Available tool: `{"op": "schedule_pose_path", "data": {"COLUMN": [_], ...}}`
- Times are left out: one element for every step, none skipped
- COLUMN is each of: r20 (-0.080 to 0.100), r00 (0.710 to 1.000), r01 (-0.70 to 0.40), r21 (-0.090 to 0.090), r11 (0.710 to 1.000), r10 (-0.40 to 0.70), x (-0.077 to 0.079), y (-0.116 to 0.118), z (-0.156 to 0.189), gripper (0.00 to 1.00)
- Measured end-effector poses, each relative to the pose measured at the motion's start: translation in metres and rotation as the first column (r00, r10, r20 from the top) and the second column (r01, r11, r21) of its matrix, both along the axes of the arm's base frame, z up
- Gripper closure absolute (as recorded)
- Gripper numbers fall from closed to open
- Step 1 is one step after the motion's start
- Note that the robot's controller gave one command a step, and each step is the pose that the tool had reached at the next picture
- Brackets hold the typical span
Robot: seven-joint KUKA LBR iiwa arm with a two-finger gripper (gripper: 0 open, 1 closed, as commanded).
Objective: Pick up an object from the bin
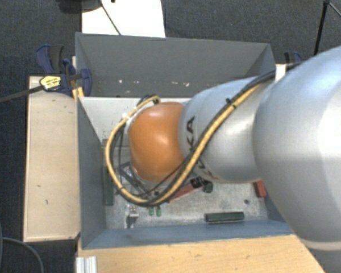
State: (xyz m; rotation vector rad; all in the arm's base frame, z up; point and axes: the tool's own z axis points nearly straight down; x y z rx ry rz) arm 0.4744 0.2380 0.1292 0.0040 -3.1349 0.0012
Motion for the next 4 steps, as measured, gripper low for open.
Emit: {"op": "schedule_pose_path", "data": {"r20": [0.007,0.009,0.007,0.01], "r00": [1.0,0.993,0.991,0.974], "r01": [0.005,-0.116,-0.133,-0.224], "r21": [0.002,0.002,0.001,0.001], "r11": [1.0,0.993,0.991,0.974], "r10": [-0.005,0.116,0.133,0.224], "x": [0.003,0.025,0.035,0.043], "y": [-0.001,-0.058,-0.106,-0.137], "z": [0.004,-0.036,0.007,-0.025], "gripper": [0.0,0.0,0.0,0.0]}}
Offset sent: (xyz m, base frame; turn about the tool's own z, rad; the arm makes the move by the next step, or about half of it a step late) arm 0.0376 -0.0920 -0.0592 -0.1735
